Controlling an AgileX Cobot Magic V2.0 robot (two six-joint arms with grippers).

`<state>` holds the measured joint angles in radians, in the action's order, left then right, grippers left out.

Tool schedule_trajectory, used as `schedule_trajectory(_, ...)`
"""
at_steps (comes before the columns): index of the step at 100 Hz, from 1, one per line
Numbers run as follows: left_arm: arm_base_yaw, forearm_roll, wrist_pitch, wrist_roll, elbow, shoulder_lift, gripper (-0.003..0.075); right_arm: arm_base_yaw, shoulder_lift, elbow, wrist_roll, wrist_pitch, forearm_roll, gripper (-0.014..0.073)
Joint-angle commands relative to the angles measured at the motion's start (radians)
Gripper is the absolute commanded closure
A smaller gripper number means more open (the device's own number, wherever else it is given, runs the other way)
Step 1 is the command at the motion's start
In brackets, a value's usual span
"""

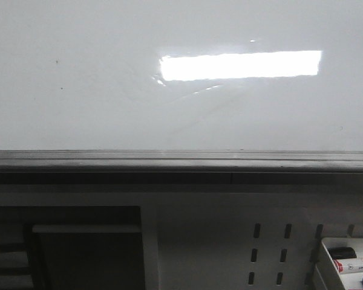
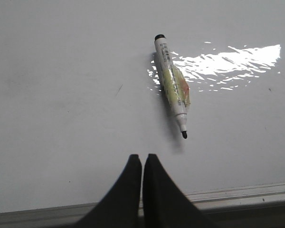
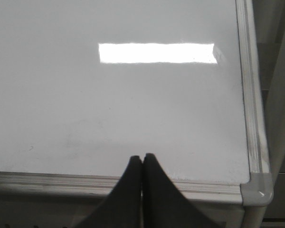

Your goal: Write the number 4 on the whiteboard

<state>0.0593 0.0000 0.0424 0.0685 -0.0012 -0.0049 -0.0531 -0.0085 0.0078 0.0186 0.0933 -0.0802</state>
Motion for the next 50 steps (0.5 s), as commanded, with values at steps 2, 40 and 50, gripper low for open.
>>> schedule_trajectory(2,0.0,-0.008,-0.065,-0.007,0.027,-0.028,0.0741,-0.006,-0.023,0.02,-0.007,-0.076,0.002,0.0662)
schedule_trajectory(40,0.0,-0.008,-0.065,-0.007,0.027,-0.028,0.0741,-0.006,-0.023,0.02,-0.007,-0.076,-0.003,0.0662)
schedule_trajectory(50,0.0,-0.008,-0.065,-0.007,0.027,-0.028,0.0741,-0.006,-0.023,0.02,-0.007,-0.076,-0.003,0.0662)
